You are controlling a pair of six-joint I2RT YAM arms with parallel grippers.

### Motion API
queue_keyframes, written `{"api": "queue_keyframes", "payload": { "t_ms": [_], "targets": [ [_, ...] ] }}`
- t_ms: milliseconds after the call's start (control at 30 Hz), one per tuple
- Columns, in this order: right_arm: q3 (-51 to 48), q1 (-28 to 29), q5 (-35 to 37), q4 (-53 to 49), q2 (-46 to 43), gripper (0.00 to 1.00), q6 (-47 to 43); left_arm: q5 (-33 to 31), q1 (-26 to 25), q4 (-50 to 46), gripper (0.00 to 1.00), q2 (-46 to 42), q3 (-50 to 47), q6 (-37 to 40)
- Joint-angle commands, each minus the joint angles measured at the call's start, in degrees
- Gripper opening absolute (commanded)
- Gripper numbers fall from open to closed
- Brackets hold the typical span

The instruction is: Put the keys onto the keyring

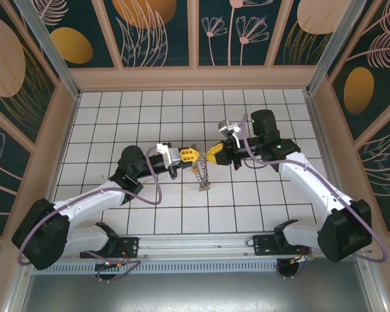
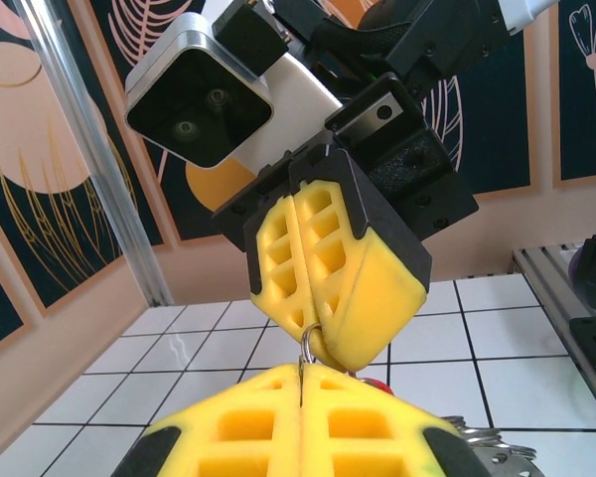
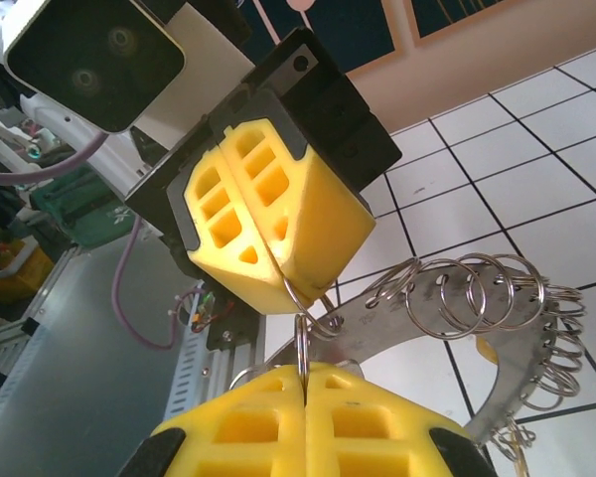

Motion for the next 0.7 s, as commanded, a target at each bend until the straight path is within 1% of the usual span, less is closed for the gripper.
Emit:
{"api": "queue_keyframes", "payload": {
  "t_ms": [0, 100, 200, 400, 500, 667],
  "targets": [
    [-0.28, -0.45, -2.42, 3.53, 0.56, 0.0, 4.82, 1.31, -0.1, 4.76, 0.0, 0.27, 0.13, -0.99],
    [-1.49, -0.67, -2.37, 7.37, 0.43, 0.0, 9.68, 1.41, 0.01, 5.11, 0.0, 0.4, 0.05, -1.14],
    [-2.18, -1.18, -1.77, 8.36, 0.82, 0.0, 12.55, 1.36, -0.07, 5.68, 0.0, 0.46, 0.05, -1.33],
    [-2.2, -1.68, -1.85, 6.8, 2.34, 0.0, 13.75, 0.94, -0.07, 7.33, 0.0, 0.56, -0.08, -2.18],
    [-2.11, -1.67, -2.73, 6.43, 3.07, 0.0, 14.35, 0.96, -0.05, 10.36, 0.0, 0.88, -1.02, -3.23],
    [-1.82, -1.75, -3.66, 5.03, 4.32, 0.0, 14.79, 2.45, -0.02, 12.35, 0.0, 1.85, -1.09, -4.05]
  ]
}}
